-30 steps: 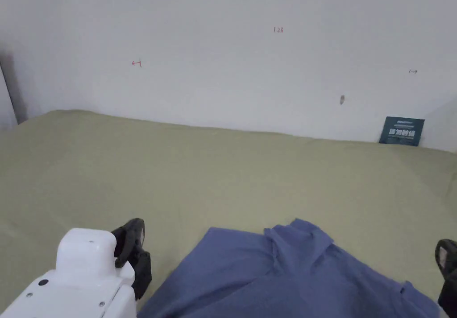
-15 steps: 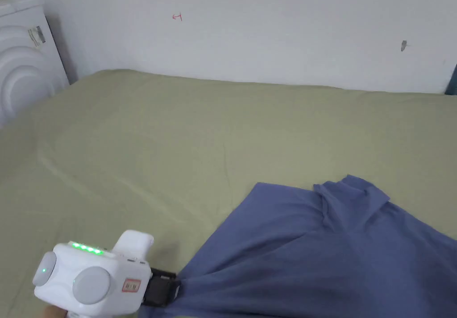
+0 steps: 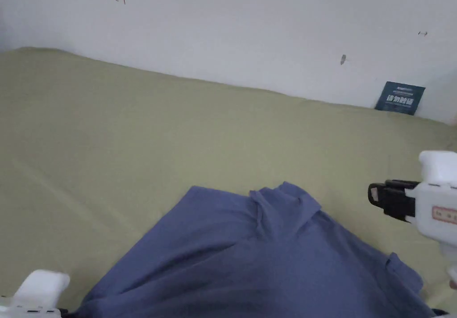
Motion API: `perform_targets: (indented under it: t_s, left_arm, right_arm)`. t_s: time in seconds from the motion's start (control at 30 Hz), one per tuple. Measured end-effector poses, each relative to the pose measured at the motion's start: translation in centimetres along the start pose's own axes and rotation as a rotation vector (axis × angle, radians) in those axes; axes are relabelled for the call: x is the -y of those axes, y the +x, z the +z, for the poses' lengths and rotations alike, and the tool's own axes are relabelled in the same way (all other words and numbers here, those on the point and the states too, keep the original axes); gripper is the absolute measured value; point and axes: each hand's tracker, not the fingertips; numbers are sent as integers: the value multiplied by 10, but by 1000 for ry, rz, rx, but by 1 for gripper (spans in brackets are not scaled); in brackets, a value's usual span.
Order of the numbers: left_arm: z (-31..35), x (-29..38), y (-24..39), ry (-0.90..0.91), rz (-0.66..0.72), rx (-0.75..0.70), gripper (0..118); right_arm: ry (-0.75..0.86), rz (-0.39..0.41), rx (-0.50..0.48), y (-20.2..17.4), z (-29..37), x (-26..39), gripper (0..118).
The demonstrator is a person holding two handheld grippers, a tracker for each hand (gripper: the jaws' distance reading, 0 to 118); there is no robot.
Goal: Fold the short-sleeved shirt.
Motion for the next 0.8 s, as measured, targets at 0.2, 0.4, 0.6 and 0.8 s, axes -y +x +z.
perform_targets:
  t_s: [0.2,0.4,0.6,0.8]
  left_arm:
    - [-1,4,-6,14,52,31,8]
    - [-1,7,-11,19,90,64,8]
    - [-2,3,-9,9,95,75,9]
    - [-2,2,-8,8,109,75,8]
  right_arm:
    - [-470,122,-156,25,-153,-50,115]
    - [-655,158,-67,49,-237,-15,114]
    - [-654,120,-154,49,-252,-9,48]
    - [-657,38,-93,41,-241,-18,0]
